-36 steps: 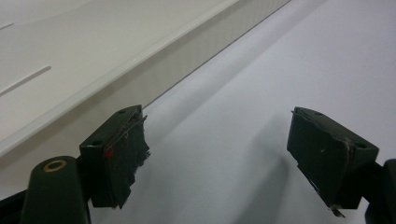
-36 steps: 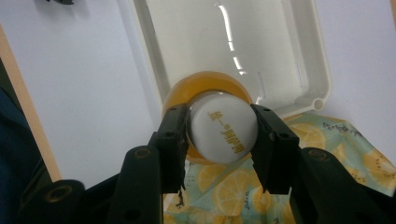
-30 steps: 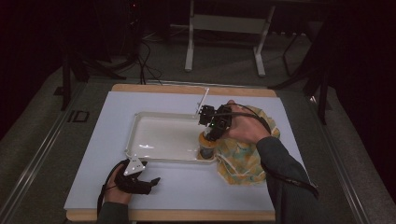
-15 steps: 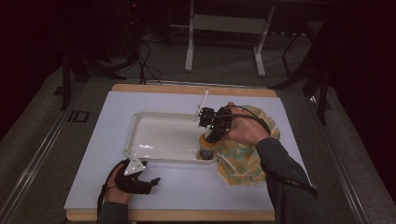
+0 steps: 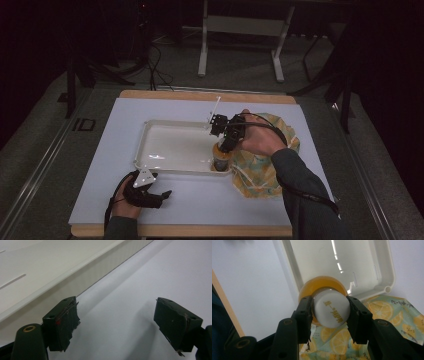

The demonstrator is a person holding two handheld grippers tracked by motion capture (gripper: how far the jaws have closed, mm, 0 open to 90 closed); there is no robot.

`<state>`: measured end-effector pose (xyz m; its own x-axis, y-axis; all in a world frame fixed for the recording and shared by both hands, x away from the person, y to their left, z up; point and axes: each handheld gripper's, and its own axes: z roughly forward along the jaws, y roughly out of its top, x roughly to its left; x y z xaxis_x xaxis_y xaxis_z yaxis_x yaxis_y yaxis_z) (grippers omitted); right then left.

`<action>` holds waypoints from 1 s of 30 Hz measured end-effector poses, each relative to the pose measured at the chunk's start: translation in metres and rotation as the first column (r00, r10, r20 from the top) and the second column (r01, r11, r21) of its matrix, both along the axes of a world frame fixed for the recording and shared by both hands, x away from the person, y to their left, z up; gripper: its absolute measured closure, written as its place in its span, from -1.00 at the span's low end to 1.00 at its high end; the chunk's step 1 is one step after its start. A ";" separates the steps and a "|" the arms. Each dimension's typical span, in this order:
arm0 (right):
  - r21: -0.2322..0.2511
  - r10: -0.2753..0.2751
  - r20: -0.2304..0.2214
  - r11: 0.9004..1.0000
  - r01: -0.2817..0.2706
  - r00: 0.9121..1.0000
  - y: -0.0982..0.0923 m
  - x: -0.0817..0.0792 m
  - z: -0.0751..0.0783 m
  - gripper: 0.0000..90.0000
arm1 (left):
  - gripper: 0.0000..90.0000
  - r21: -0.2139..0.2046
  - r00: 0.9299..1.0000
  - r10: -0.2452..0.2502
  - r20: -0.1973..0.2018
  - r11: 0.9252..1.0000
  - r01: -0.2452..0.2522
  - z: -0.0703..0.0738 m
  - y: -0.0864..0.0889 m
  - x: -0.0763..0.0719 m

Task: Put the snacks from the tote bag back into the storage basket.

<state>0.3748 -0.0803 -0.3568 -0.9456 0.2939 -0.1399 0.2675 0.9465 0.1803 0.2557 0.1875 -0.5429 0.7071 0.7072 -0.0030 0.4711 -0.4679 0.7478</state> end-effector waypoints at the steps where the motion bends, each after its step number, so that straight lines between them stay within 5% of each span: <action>1: -0.004 -0.004 0.003 1.000 0.004 1.000 0.000 0.000 0.000 0.29 | -0.57 0.000 1.000 -0.001 0.000 1.000 0.001 0.000 0.000 0.000; 14: 0.008 -0.015 0.072 1.000 0.014 0.997 0.001 -0.001 0.003 -0.04 | -0.57 -0.002 1.000 -0.002 -0.002 1.000 0.002 0.000 0.000 0.000; 30: 0.115 -0.031 0.126 0.993 0.016 0.992 -0.009 -0.006 0.032 -0.08 | -0.57 -0.002 1.000 0.000 -0.001 1.000 0.000 0.000 0.000 0.000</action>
